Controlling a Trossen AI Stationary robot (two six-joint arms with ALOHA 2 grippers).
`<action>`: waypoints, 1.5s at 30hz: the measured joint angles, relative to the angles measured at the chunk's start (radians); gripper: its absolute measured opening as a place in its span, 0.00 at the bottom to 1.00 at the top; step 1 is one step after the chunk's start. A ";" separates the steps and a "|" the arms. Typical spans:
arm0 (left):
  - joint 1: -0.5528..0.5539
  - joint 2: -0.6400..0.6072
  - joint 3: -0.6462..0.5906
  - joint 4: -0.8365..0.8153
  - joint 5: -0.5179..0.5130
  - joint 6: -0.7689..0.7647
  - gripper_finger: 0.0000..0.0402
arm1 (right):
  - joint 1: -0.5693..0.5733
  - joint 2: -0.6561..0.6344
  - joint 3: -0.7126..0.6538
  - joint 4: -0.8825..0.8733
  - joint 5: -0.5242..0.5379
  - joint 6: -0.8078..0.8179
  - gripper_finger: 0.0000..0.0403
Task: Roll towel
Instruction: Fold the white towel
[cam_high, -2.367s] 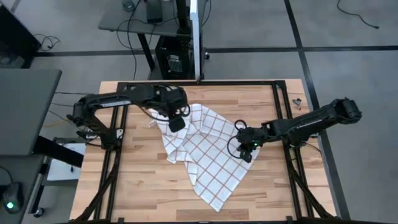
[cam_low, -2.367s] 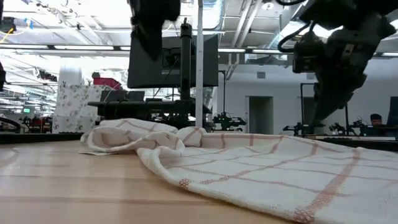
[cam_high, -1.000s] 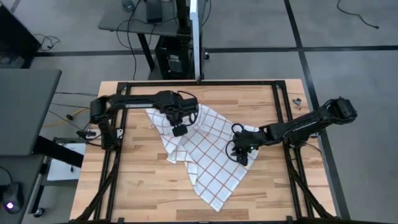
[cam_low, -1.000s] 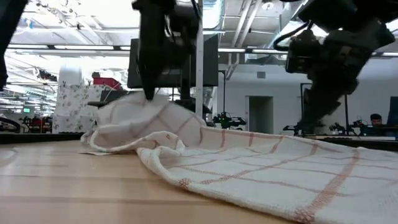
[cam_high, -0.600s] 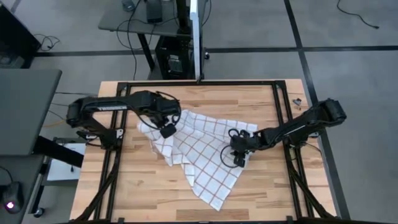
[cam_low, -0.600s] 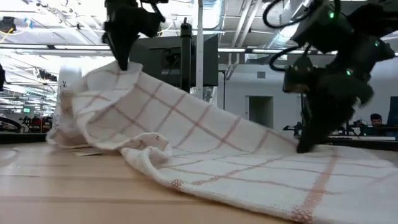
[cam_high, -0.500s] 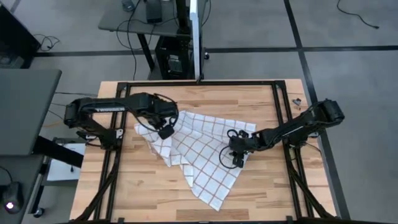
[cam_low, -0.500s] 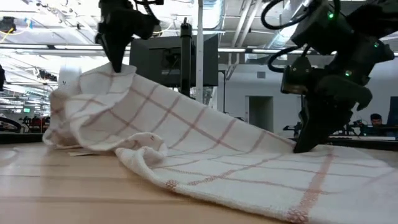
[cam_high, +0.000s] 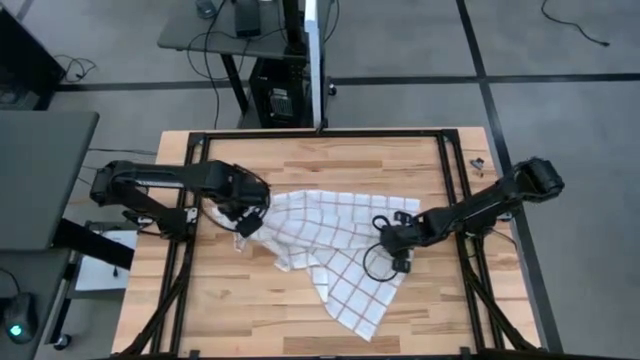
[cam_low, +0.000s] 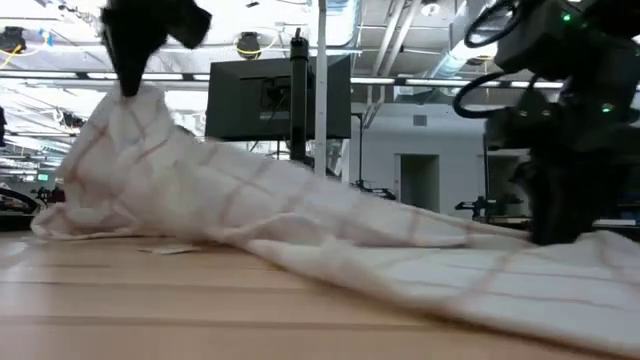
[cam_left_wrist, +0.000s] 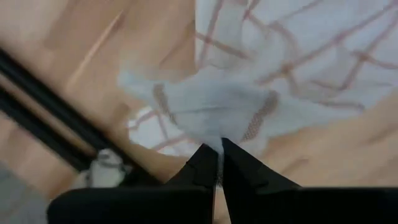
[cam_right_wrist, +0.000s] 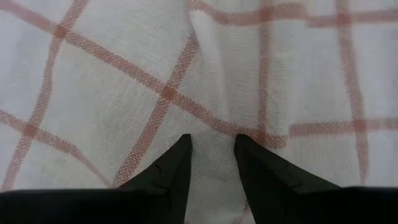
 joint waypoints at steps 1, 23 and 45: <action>-0.014 -0.011 0.010 -0.020 0.012 -0.032 0.00 | 0.000 -0.016 -0.002 -0.036 -0.004 0.002 0.30; -0.550 -0.041 -0.026 0.234 0.424 -0.641 0.00 | -0.010 -0.159 -0.008 -0.192 -0.017 0.037 0.30; -0.420 0.122 0.038 0.116 0.113 -0.432 0.33 | -0.024 -0.161 -0.005 -0.005 -0.091 0.290 0.30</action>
